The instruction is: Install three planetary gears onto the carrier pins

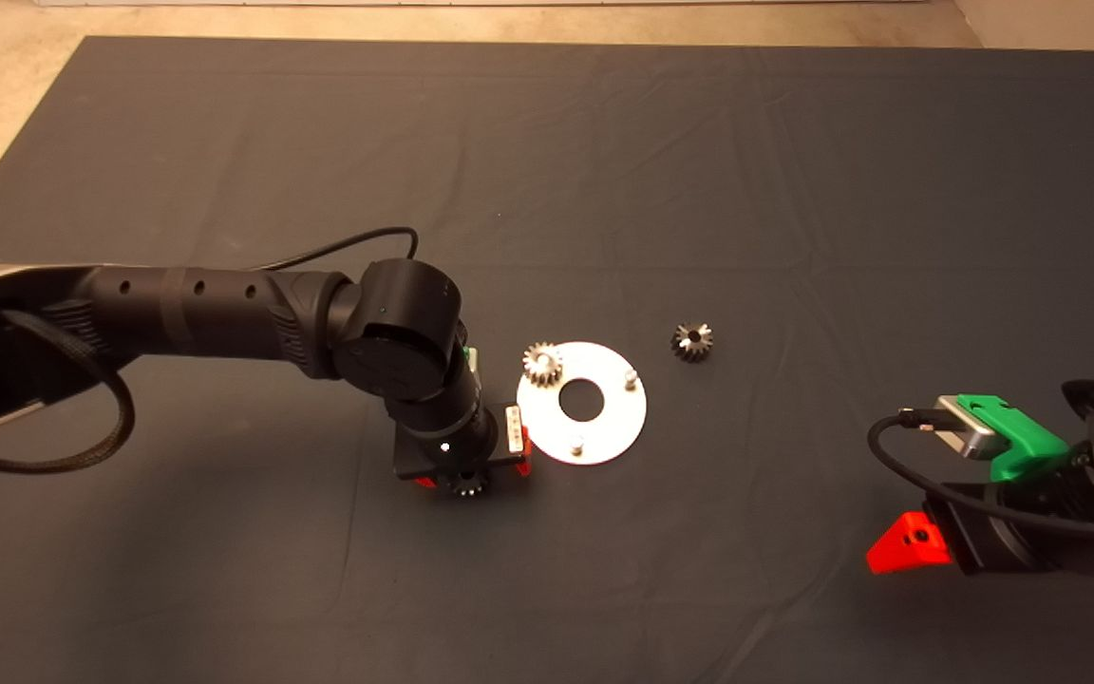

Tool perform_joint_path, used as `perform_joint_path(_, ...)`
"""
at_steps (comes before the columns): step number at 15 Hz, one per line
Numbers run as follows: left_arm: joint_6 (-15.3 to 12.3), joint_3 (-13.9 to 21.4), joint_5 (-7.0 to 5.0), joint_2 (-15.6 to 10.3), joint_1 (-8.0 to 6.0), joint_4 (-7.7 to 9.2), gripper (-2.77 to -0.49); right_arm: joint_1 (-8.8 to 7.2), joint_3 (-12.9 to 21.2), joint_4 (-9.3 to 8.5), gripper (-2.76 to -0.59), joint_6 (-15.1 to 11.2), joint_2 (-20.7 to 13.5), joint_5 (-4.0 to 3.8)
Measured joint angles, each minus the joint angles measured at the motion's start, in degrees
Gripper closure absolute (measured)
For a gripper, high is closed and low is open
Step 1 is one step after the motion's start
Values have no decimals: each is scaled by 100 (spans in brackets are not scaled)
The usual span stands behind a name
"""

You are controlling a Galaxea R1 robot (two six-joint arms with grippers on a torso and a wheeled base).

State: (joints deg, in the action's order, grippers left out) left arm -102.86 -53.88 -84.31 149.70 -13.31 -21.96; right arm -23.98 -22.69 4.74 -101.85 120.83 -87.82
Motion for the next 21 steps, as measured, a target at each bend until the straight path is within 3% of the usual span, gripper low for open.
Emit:
perform_joint_path(7, 6, 28, -11, 0, 1, 0, -193, 0, 0, 0, -276, 0, 0, -2)
perform_joint_path(10, 77, 28, -20, 0, 17, 0, -193, 0, 0, 0, -276, 0, 0, -2)
perform_joint_path(13, 124, 28, -30, 0, 240, 0, -193, 0, 0, 0, -276, 0, 0, -2)
perform_joint_path(15, 132, 30, -72, 0, 254, -13, -179, 0, 0, 0, -276, 0, 13, 4)
perform_joint_path(21, 245, 30, -273, 0, 251, -17, -180, 0, 0, 0, -276, 0, 13, -2)
